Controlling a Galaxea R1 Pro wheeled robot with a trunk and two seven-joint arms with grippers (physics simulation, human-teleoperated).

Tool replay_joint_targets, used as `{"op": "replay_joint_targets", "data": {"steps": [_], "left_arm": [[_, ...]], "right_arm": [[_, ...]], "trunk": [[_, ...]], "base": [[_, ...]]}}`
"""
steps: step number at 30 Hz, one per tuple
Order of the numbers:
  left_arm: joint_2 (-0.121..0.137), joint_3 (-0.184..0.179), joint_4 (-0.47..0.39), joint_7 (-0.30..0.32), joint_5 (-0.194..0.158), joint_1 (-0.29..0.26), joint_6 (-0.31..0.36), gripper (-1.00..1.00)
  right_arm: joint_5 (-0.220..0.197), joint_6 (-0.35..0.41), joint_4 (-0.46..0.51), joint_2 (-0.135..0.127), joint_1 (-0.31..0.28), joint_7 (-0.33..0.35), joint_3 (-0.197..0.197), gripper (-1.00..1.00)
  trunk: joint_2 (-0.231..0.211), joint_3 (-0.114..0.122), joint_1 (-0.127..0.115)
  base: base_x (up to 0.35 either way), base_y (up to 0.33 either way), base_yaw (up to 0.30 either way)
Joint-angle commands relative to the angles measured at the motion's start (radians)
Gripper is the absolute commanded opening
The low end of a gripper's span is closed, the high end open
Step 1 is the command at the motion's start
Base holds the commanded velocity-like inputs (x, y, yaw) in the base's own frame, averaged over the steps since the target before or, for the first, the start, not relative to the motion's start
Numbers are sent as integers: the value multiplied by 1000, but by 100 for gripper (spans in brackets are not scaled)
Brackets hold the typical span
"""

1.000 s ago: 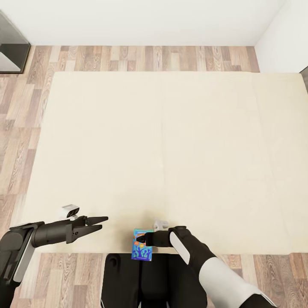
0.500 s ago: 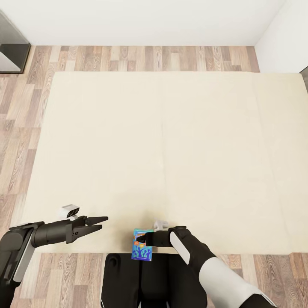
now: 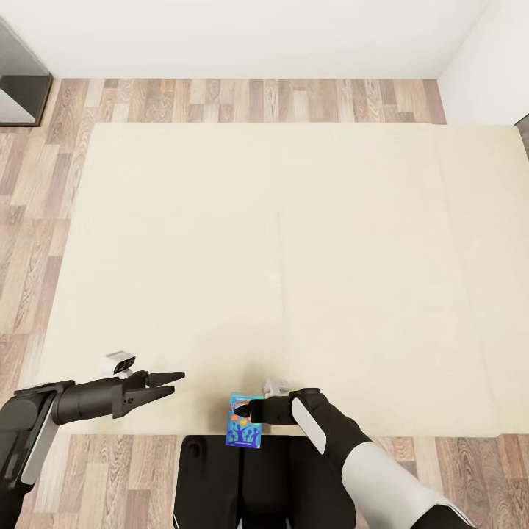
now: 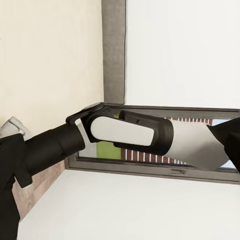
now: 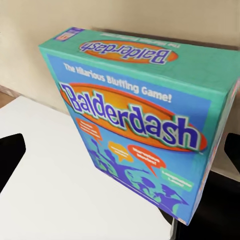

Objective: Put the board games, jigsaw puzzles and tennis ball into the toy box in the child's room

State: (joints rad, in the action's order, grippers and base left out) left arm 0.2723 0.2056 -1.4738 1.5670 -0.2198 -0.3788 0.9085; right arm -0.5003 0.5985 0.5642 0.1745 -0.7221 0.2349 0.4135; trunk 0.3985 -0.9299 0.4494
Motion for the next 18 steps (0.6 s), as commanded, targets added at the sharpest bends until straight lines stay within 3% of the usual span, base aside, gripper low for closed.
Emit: {"op": "replay_joint_targets", "data": {"steps": [1,18], "left_arm": [[2,0,0,4,0,0,11,100],[5,0,0,4,0,0,10,100]], "right_arm": [[1,3,0,0,0,2,0,100],[2,6,0,0,0,4,-4,100]], "trunk": [[2,-1,1],[2,-14,1]], "base": [[0,0,0],[0,0,0]]}}
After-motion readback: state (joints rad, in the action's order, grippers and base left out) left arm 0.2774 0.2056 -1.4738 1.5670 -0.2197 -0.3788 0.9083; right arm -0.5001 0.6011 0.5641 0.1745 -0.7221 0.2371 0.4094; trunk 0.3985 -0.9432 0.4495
